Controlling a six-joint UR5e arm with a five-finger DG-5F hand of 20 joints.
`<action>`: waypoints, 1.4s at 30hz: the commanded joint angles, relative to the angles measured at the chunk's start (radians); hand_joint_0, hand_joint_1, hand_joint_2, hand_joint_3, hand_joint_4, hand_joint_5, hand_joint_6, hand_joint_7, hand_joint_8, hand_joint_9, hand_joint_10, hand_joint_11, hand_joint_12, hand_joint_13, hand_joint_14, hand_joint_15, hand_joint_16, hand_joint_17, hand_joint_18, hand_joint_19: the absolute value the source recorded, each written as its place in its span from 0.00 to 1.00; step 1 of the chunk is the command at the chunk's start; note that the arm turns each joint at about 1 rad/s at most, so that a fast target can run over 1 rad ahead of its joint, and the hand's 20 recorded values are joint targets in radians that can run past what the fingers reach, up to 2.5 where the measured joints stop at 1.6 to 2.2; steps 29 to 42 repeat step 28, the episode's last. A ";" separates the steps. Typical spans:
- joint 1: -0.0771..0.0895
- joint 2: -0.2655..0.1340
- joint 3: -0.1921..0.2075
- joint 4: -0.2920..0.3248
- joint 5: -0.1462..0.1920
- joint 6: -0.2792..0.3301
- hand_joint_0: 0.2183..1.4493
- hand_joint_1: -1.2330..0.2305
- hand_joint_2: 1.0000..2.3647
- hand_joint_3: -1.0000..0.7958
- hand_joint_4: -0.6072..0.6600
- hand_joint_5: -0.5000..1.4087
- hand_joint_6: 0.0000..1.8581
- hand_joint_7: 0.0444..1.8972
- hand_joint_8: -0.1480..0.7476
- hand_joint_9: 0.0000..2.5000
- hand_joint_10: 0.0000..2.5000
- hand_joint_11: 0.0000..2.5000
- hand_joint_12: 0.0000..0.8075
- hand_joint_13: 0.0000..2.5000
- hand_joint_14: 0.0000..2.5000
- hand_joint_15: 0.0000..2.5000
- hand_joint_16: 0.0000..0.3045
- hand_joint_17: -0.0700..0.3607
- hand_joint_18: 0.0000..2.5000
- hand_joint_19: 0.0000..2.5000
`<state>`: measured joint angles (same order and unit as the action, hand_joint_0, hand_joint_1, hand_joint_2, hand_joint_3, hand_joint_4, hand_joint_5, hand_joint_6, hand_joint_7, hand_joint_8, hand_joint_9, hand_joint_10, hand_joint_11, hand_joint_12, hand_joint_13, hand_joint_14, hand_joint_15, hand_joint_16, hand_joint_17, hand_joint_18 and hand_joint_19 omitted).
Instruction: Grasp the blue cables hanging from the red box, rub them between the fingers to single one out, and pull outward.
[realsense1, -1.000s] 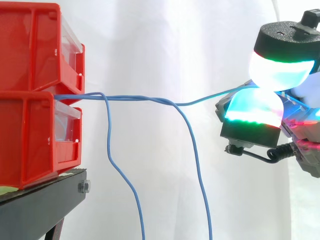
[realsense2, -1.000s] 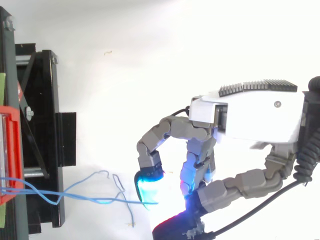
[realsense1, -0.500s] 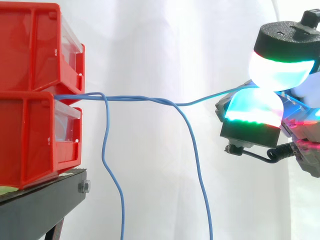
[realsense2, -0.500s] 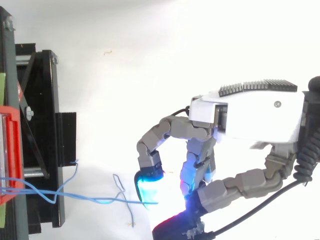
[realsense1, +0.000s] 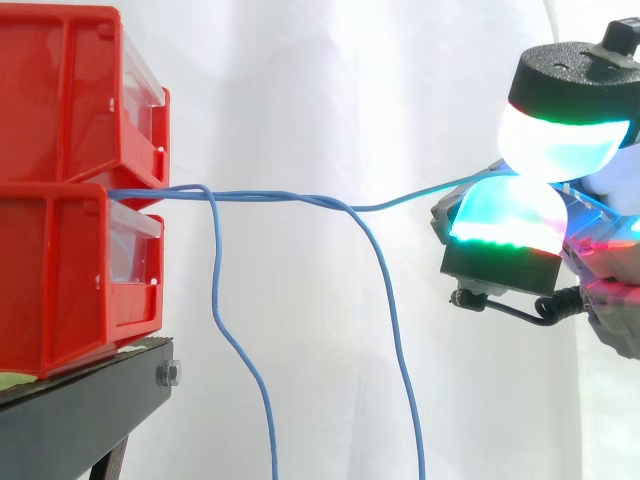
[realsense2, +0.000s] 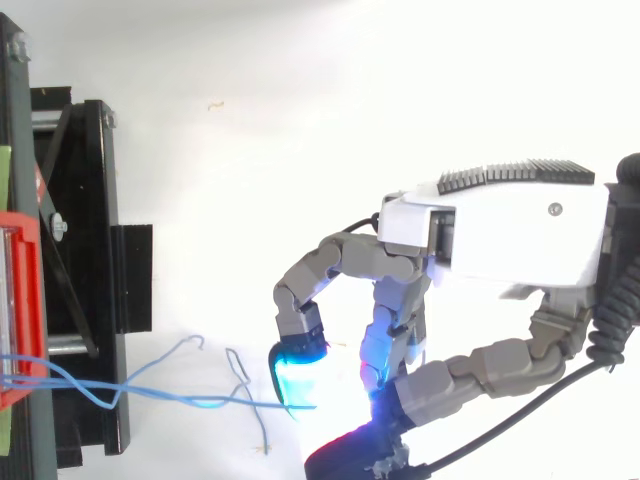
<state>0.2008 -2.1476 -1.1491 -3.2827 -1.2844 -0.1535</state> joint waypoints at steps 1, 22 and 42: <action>-0.001 0.000 0.000 0.000 -0.001 0.000 0.32 0.27 0.01 0.48 0.47 0.25 0.47 0.52 0.59 0.53 0.01 0.21 0.47 0.49 0.01 0.23 0.19 0.46 0.47 0.24; 0.000 0.000 0.000 0.000 0.000 0.000 0.32 0.27 0.01 0.48 0.46 0.25 0.47 0.52 0.56 0.53 0.01 0.21 0.46 0.48 0.01 0.24 0.18 0.45 0.45 0.25; -0.001 0.000 0.000 0.000 -0.001 0.000 0.32 0.27 0.01 0.48 0.46 0.25 0.47 0.51 0.57 0.53 0.01 0.21 0.46 0.48 0.01 0.24 0.18 0.45 0.45 0.25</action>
